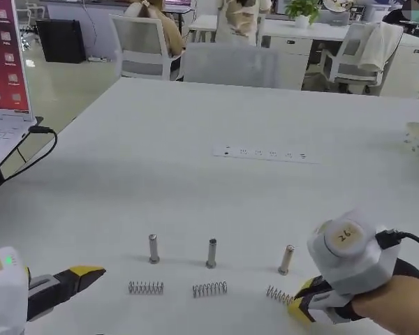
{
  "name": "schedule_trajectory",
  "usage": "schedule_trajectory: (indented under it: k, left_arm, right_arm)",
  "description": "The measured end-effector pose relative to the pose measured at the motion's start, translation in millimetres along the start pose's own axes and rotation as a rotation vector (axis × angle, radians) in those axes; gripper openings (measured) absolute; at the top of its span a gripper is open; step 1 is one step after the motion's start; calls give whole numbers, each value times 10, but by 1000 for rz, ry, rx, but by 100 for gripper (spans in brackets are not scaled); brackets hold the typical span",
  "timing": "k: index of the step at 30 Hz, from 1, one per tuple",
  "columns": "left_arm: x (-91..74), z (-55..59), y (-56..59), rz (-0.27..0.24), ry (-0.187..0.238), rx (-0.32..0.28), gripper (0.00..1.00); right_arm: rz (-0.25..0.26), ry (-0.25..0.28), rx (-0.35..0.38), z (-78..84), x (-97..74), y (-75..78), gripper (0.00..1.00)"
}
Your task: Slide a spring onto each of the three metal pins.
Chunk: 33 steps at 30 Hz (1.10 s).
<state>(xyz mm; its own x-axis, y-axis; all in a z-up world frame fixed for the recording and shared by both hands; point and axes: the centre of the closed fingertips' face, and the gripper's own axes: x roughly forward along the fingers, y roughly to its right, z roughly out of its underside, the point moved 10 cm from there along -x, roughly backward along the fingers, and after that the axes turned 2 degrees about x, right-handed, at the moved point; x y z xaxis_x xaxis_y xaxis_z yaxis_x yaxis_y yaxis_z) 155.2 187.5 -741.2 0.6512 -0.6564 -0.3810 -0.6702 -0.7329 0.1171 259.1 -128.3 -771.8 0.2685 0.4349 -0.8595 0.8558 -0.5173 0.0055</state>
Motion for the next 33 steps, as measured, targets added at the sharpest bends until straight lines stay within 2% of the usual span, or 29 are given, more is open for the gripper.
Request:
schedule_trajectory:
  k: [18, 29, 33]
  left_arm:
    - [80, -23, 6, 59, -20, 26, 77]
    - [126, -136, -18, 102, -31, 71, 74]
    - [168, -136, -33, 114, -35, 75, 73]
  right_arm:
    - [-12, 21, -21, -65, -41, -45, 8]
    - [-61, 44, -58, -144, -61, -142, 8]
    - [-75, 46, -72, -179, -64, -186, 8]
